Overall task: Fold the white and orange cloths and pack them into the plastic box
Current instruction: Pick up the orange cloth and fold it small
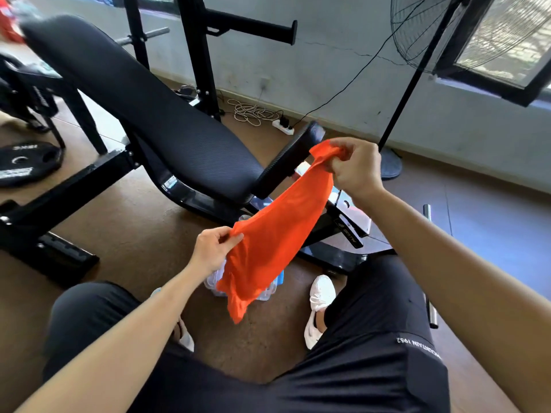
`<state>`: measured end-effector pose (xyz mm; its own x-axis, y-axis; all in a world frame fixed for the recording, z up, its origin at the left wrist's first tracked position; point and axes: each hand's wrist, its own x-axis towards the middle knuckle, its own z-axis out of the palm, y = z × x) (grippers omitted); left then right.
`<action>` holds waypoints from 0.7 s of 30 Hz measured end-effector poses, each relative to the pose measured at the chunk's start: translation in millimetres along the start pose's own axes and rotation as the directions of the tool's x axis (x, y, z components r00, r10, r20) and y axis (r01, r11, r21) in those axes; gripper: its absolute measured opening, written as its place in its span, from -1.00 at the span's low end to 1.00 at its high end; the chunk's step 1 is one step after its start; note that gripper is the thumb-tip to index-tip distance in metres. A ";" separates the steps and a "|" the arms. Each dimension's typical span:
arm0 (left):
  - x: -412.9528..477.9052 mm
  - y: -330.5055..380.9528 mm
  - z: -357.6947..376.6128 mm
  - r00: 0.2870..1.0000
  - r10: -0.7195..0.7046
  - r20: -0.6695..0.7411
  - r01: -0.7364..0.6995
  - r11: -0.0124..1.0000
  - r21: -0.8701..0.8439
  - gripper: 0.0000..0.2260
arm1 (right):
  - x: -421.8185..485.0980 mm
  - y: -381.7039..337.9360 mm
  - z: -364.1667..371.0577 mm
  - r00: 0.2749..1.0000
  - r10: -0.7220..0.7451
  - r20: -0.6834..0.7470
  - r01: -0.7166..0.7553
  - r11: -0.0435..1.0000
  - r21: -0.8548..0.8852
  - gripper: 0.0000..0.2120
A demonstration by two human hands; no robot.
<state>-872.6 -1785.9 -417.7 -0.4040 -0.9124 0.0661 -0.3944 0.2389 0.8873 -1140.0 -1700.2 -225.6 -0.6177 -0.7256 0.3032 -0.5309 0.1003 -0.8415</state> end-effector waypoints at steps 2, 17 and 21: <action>-1.7 -4.0 -4.0 0.999 -0.033 -0.019 0.032 0.999 -0.044 -0.80 | 0.8 6.5 -1.5 0.999 0.024 0.020 -0.024 0.999 -0.033 -0.63; -11.9 29.3 -22.9 0.994 -0.039 0.101 0.072 0.933 -0.352 -0.68 | 1.8 63.9 25.3 0.831 0.300 0.469 -0.468 0.832 0.297 -0.28; -12.2 37.7 -18.3 0.992 -0.057 0.112 0.095 0.924 -0.371 -0.83 | -60.2 99.3 61.8 0.772 0.412 0.483 -0.510 0.856 0.085 -0.46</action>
<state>-867.4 -1771.8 -376.7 -0.4709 -0.8814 -0.0361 -0.0964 0.0107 0.9953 -1119.7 -1688.7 -355.0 -0.4159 -0.8479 -0.3289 -0.0902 0.3983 -0.9128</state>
